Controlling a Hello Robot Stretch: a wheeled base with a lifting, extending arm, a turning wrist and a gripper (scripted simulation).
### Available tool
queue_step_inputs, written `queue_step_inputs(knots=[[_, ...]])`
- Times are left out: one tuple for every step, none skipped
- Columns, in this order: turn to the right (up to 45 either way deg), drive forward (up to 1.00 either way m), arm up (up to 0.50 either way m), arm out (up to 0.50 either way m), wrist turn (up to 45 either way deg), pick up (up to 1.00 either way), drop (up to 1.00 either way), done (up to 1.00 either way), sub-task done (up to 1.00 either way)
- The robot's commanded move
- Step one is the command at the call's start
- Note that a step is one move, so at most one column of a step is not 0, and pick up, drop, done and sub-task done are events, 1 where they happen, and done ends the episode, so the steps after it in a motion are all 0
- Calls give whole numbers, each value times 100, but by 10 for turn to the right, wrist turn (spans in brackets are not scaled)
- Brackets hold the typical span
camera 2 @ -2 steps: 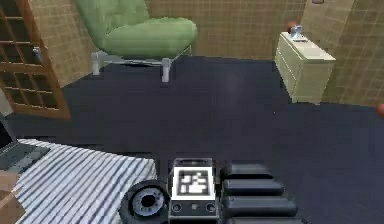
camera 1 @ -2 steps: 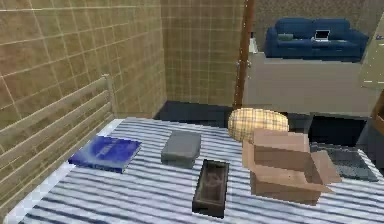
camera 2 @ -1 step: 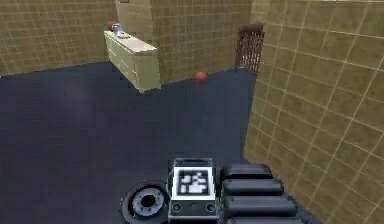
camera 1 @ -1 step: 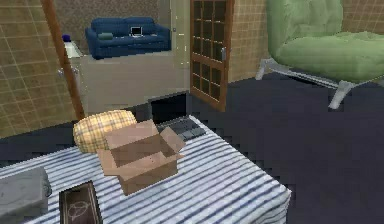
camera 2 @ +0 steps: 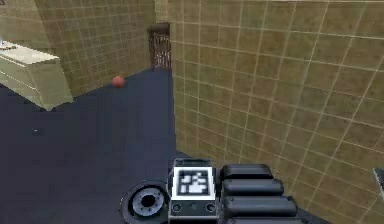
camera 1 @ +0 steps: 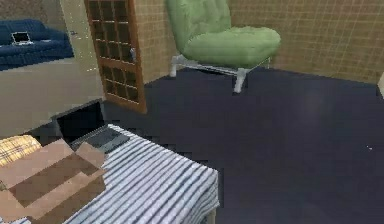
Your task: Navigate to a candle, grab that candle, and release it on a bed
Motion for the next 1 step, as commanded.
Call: queue_step_inputs(knots=[[0, 15, 0, 0, 0, 0, 0, 0, 0]])
